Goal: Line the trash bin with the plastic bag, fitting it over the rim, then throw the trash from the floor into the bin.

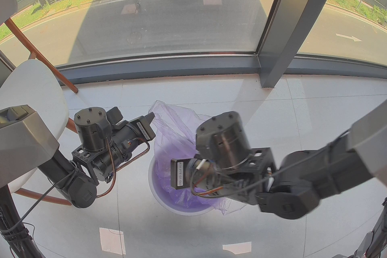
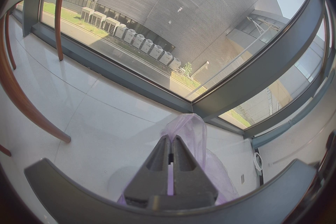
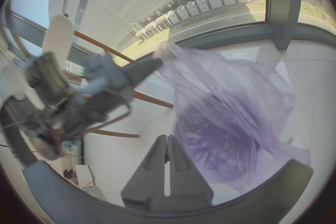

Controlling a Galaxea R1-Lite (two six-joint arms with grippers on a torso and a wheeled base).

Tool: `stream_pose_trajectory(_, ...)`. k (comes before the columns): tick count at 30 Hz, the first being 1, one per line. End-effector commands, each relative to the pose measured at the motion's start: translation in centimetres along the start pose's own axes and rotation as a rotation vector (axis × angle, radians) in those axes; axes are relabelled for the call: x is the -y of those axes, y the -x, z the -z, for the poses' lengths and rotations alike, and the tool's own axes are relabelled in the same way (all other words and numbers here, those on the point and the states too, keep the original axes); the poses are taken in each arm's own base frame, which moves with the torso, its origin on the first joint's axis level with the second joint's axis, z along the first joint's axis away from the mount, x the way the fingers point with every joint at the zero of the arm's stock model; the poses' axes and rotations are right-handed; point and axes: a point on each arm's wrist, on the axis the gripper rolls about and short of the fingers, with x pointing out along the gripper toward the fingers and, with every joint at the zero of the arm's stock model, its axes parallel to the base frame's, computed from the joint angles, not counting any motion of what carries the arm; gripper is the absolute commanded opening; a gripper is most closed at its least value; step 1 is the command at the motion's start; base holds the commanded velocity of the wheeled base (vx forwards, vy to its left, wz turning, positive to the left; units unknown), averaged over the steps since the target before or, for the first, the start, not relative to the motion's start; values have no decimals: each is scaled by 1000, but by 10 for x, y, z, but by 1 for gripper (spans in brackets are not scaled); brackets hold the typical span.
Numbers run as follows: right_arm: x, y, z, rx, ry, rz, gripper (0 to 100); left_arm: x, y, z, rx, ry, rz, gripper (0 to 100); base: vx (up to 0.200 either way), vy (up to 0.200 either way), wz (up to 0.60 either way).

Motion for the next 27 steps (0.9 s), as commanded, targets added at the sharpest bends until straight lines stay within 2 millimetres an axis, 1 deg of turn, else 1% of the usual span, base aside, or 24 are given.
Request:
stream_pose_trajectory(1,-4,109,-13,62,-26,-129,0,-2,9,6,-78,-8,56,0,0,0,0)
stream_pose_trajectory(2,3,116,-11,64,-24,-119,0,-3,11,8,-108,-13,77,0,0,0,0)
stream_pose_trajectory(5,24,127,-9,65,-9,-68,0,-13,17,10,-148,-47,90,0,0,0,0)
stream_pose_trajectory(6,44,130,-9,71,1,-10,0,-19,20,11,-166,-89,98,0,0,0,0)
stream_pose_trajectory(8,75,129,-14,75,-10,70,0,-23,23,12,-189,-134,115,0,0,0,0)
stream_pose_trajectory(9,75,129,-14,75,-10,70,0,-23,23,12,-189,-134,115,0,0,0,0)
stream_pose_trajectory(10,108,127,-26,94,-50,137,0,-29,25,11,-198,-160,121,0,0,0,0)
stream_pose_trajectory(13,144,118,-40,99,-98,204,0,-27,27,6,-187,-163,136,0,0,0,0)
stream_pose_trajectory(15,164,106,-47,92,-127,239,0,-23,31,-2,-168,-164,147,0,0,0,0)
stream_pose_trajectory(17,183,91,-51,80,-152,271,0,-22,33,-3,-171,-162,145,0,0,0,0)
stream_pose_trajectory(19,197,75,-50,51,-161,293,0,-22,33,-4,-169,-162,145,0,0,0,0)
stream_pose_trajectory(20,200,70,-50,46,-161,296,0,-22,33,-4,-167,-163,144,0,0,0,0)
stream_pose_trajectory(21,208,54,-45,28,-152,301,0,-22,33,-7,-157,-164,144,0,0,0,0)
stream_pose_trajectory(22,211,47,-42,24,-146,300,0,-22,33,-9,-149,-165,145,0,0,0,0)
stream_pose_trajectory(23,213,42,-41,28,-138,297,0,-21,34,-11,-143,-166,147,0,0,0,0)
stream_pose_trajectory(24,214,33,-38,41,-124,284,0,-20,34,-13,-136,-167,151,0,0,0,0)
stream_pose_trajectory(25,212,26,-36,63,-110,266,0,-19,34,-14,-134,-167,152,0,0,0,0)
stream_pose_trajectory(26,211,24,-34,66,-104,260,0,-19,34,-14,-134,-167,152,0,0,0,0)
stream_pose_trajectory(27,204,17,-29,64,-94,237,0,-19,35,-15,-137,-166,149,0,0,0,0)
